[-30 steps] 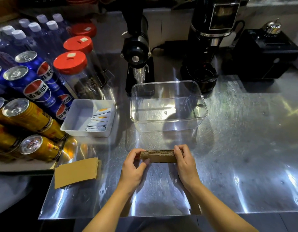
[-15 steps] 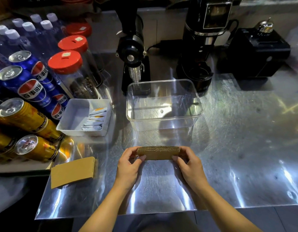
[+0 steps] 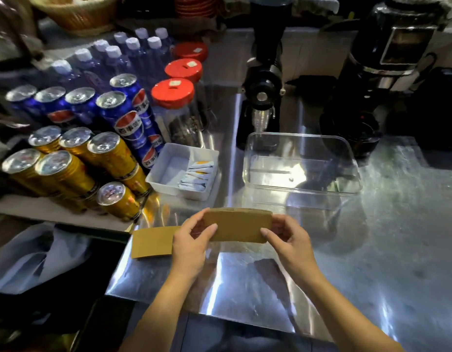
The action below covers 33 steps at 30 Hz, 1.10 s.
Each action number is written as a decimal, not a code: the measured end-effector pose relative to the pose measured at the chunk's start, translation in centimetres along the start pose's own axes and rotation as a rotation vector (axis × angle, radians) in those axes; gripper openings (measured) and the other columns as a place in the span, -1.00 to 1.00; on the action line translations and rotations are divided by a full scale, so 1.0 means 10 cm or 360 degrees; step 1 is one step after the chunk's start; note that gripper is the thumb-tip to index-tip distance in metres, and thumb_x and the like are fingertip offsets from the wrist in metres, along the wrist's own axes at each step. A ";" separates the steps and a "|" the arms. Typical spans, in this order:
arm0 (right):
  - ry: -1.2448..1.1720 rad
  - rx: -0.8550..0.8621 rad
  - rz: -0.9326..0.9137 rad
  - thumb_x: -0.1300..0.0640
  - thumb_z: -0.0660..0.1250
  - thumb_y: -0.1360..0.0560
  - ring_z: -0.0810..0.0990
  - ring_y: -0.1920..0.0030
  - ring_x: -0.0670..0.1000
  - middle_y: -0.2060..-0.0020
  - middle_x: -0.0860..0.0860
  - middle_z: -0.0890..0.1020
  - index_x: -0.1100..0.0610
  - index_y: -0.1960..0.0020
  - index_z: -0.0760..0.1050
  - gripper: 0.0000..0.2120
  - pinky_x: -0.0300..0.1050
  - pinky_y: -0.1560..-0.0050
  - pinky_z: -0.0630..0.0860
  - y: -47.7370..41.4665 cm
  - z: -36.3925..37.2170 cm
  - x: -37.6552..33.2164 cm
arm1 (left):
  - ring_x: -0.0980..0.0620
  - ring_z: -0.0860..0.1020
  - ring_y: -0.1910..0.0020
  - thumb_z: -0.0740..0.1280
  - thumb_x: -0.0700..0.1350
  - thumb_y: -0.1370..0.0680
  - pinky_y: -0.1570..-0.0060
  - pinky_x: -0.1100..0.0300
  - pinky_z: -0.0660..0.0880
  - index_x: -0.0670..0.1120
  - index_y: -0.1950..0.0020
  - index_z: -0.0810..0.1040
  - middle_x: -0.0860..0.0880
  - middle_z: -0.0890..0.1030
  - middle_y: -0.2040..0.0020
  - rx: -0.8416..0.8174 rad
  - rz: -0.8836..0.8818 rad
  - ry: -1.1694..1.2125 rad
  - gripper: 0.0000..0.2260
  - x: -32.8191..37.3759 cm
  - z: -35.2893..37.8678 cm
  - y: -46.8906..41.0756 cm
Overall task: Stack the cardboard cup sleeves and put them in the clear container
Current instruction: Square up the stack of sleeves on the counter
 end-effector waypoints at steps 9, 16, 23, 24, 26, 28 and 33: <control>-0.0056 -0.0298 0.0303 0.32 0.41 -0.37 0.52 0.27 0.02 0.25 0.16 0.59 0.18 0.16 0.53 -0.90 -0.25 0.35 0.40 -0.09 0.98 -0.10 | 0.09 0.56 0.14 0.37 -0.32 -0.46 0.11 0.31 0.51 -0.24 -0.19 0.55 -0.08 0.64 0.08 0.0351 -0.0206 0.0065 -0.70 -0.03 -0.92 -0.07; 0.0091 -0.0409 0.0522 0.22 0.39 -0.41 0.52 0.30 0.11 0.16 0.22 0.60 0.25 0.03 0.49 -0.82 -0.09 0.42 0.41 -0.05 1.51 -0.04 | 0.25 0.58 0.30 0.32 -0.34 -0.49 0.35 0.47 0.47 -0.24 -0.17 0.56 0.06 0.63 0.21 0.0402 -0.0323 -0.0043 -0.74 -0.16 -1.36 -0.11; 0.0200 -0.0414 0.0670 0.23 0.37 -0.42 0.61 0.20 0.23 0.04 0.31 0.59 0.27 -0.01 0.44 -0.79 -0.05 0.33 0.47 -0.02 1.66 0.13 | -0.03 0.58 0.01 0.38 -0.24 -0.47 -0.08 0.09 0.51 -0.23 -0.22 0.54 -0.11 0.63 0.02 0.0386 -0.0523 -0.0188 -0.68 -0.38 -1.50 -0.16; 0.0197 -0.0405 0.0682 0.24 0.38 -0.42 0.59 0.21 0.18 0.03 0.30 0.58 0.26 -0.01 0.43 -0.79 -0.06 0.30 0.49 -0.03 1.66 0.14 | -0.02 0.57 0.03 0.39 -0.22 -0.46 -0.04 0.10 0.50 -0.22 -0.20 0.55 -0.11 0.63 0.03 0.0393 -0.0541 -0.0223 -0.69 -0.40 -1.50 -0.17; 0.0172 -0.0366 0.0713 0.22 0.40 -0.41 0.55 0.20 0.12 0.01 0.26 0.57 0.21 0.01 0.42 -0.78 -0.07 0.25 0.49 -0.04 1.65 0.16 | -0.05 0.57 0.01 0.41 -0.16 -0.45 -0.06 0.05 0.52 -0.19 -0.17 0.56 -0.13 0.63 -0.02 0.0381 -0.0589 -0.0311 -0.69 -0.43 -1.52 -0.19; 0.0135 -0.0360 0.0751 0.15 0.44 -0.38 0.52 0.18 0.11 0.02 0.24 0.56 0.19 0.02 0.39 -0.72 -0.06 0.22 0.45 -0.04 1.66 0.17 | -0.07 0.58 0.01 0.44 -0.09 -0.43 -0.06 -0.01 0.54 -0.16 -0.14 0.55 -0.12 0.63 -0.01 0.0311 -0.0642 -0.0337 -0.68 -0.42 -1.54 -0.22; 0.0309 -0.0452 0.0786 0.00 0.53 -0.26 0.49 0.40 0.00 0.36 0.06 0.48 0.17 0.22 0.35 -0.60 -0.21 0.41 0.39 -0.12 1.72 0.11 | -0.06 0.61 0.08 0.52 -0.05 -0.32 0.05 0.06 0.54 -0.15 0.04 0.59 -0.11 0.66 0.10 -0.0019 -0.0801 -0.0314 -0.69 -0.36 -1.48 -0.30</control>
Point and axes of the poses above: each hand's wrist, its own y-axis away from the middle knuckle, its own z-axis out of the palm, x = y × z, the point moved 3 cm from there along -y, towards the middle knuckle
